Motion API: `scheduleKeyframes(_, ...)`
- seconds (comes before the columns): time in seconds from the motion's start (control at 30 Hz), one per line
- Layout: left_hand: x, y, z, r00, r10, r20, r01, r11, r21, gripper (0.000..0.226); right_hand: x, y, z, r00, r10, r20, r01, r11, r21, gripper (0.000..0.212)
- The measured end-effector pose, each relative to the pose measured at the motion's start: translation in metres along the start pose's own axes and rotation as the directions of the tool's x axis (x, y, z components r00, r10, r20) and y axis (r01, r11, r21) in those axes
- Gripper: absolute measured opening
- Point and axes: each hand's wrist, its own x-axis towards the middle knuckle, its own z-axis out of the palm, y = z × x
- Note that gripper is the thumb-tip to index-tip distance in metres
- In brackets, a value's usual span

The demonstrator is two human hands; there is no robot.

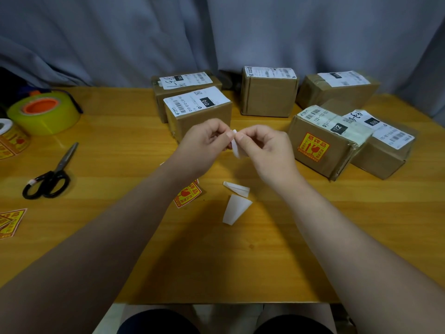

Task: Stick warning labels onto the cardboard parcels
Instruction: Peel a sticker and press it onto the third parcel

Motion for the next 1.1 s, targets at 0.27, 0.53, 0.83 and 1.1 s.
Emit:
scheduleKeyframes(0.27,-0.004,-0.003,0.013,0.981,-0.096,-0.17,0.039,0.949,-0.313,0.02,0.002,-0.013,0.012,0.924,0.375,-0.076,-0.3,0.834,0.462,0.014)
scheduleKeyframes(0.53,-0.005,0.002,0.014,0.987,-0.125,-0.097,0.102,0.97,-0.219,0.02,0.004,-0.017,0.007,0.96,0.239,-0.142,-0.184,0.928,0.323,0.012)
scheduleKeyframes(0.83,-0.009,-0.007,0.009,0.981,-0.178,-0.076,0.151,0.95,-0.273,0.011,0.007,-0.014,-0.019,0.896,0.3,0.326,-0.425,0.793,0.436,0.02)
scheduleKeyframes(1.1,-0.006,-0.003,0.007,0.994,-0.081,-0.076,0.075,0.995,-0.072,0.019,-0.003,-0.008,-0.003,0.971,0.233,0.057,-0.24,0.94,0.241,0.007)
